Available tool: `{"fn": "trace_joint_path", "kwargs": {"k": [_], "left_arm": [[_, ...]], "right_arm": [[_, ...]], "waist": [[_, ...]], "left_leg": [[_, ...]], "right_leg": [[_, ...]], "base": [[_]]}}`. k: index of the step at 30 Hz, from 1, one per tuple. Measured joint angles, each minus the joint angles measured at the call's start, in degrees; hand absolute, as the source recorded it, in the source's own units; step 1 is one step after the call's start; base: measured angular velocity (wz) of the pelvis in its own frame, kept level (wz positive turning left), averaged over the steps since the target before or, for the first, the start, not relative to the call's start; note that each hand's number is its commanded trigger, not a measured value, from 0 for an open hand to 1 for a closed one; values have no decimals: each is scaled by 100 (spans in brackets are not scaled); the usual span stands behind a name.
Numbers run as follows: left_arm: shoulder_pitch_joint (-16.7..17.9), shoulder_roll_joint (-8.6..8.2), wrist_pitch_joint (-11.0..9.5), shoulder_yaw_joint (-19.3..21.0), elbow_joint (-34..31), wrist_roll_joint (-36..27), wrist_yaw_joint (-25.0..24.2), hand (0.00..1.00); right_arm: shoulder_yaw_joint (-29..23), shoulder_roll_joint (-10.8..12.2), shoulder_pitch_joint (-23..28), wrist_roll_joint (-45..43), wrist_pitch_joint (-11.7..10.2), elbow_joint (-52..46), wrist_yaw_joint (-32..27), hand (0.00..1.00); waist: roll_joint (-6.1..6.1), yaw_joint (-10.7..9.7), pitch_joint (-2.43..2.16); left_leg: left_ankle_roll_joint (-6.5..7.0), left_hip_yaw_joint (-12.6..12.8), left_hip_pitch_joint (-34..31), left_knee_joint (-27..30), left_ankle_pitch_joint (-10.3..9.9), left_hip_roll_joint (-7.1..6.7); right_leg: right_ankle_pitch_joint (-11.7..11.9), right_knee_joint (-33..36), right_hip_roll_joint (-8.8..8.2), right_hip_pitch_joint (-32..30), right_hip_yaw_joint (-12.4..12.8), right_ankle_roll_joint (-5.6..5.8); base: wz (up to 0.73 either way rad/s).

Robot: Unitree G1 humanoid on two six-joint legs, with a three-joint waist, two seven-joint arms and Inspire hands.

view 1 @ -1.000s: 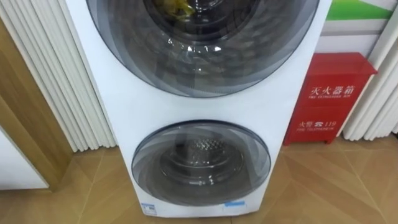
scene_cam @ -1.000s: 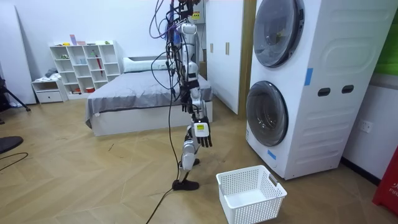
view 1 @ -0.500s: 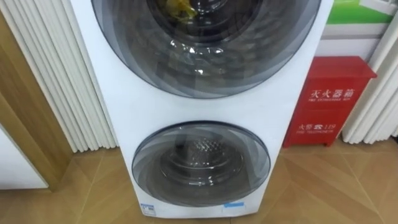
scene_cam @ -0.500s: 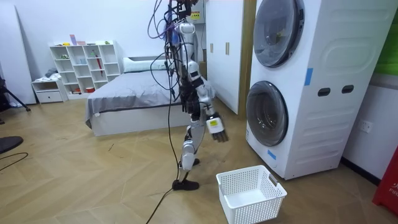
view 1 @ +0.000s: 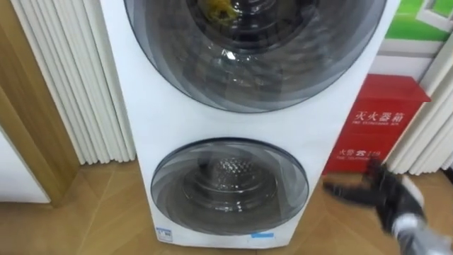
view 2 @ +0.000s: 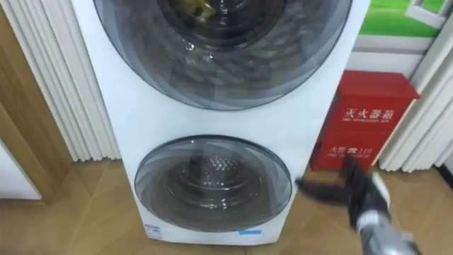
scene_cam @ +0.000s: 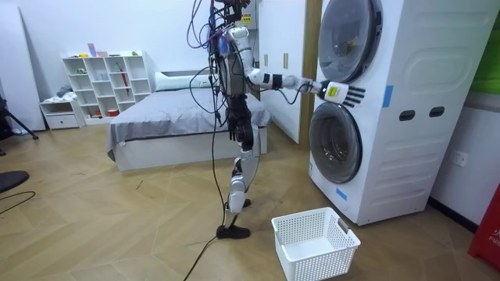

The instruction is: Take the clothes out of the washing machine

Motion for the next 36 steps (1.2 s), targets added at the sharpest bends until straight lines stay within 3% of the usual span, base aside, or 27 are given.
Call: {"fn": "trace_joint_path", "kwargs": {"k": [4,6,7,8,9,10,11,13,17,21,25,29,36], "left_arm": [[38,9,133,18,-201,171,60,0],[34,43,124,24,-302,168,72,0],[56,83,105,128,-289,181,76,0],[65,67,133,266,-222,231,89,0],[86,76,147,280,-226,231,88,0],[88,77,211,286,-225,229,86,0],[58,79,280,280,-230,229,86,0],[41,92,376,221,-265,223,89,0],[17,97,592,72,-325,233,87,0],[43,115,611,71,-447,280,78,0],[158,119,619,84,-594,314,72,0],[224,118,725,92,-630,369,17,0],[280,133,796,136,-677,534,-37,0]], "right_arm": [[-18,-231,-519,124,26,3,-216,0],[-17,-259,-694,166,36,-2,-301,0],[6,-258,-898,149,51,-31,-289,0],[-7,-315,-943,159,48,-137,-323,0],[9,-363,-977,182,47,-163,-357,0],[46,-505,-1064,222,47,-155,-398,0],[49,-633,-1095,241,47,-114,-442,0],[57,-752,-1234,342,55,92,-466,0],[111,-786,-1513,499,231,293,-520,0],[222,-800,-1824,501,299,664,-520,0],[218,-913,-2152,508,599,738,-507,0],[216,-923,-2324,502,826,738,-609,0],[220,-1036,-2371,501,971,684,-683,0]], "waist": [[-22,85,-9],[-23,200,-1],[-85,286,6],[-65,236,-20],[-92,199,-39],[-103,158,-27],[-139,148,6],[-215,179,27],[-315,184,31],[-313,185,30],[-284,157,10],[-276,154,-37],[-355,159,-104]], "left_leg": [[-6,-162,128,-193,89,9],[-32,-611,223,-360,180,83],[-51,-876,200,-366,182,84],[-148,-993,200,-410,204,134],[-193,-952,227,-495,251,138],[-212,-829,289,-667,285,142],[-217,-689,363,-807,352,152],[-214,-622,431,-974,447,143],[-198,-618,356,-941,463,78],[-169,-610,353,-922,481,43],[-162,-621,294,-883,485,25],[-160,-626,248,-858,486,21],[-152,-626,259,-788,495,22]], "right_leg": [[-1,423,-8,-141,-114,0],[-117,645,86,-470,130,14],[11,168,270,-739,457,-110],[296,145,290,-745,302,-293],[322,131,290,-691,198,-299],[322,128,296,-640,24,-300],[321,118,300,-579,6,-299],[320,117,291,-579,-14,-298],[320,31,288,-613,-79,-297],[320,31,258,-608,-61,-297],[315,47,242,-608,-76,-294],[313,59,241,-628,-80,-298],[312,89,238,-612,-84,-298]], "base": [[8],[-20],[-12],[3],[41],[39],[38],[20],[1],[0],[2],[1],[0]]}}
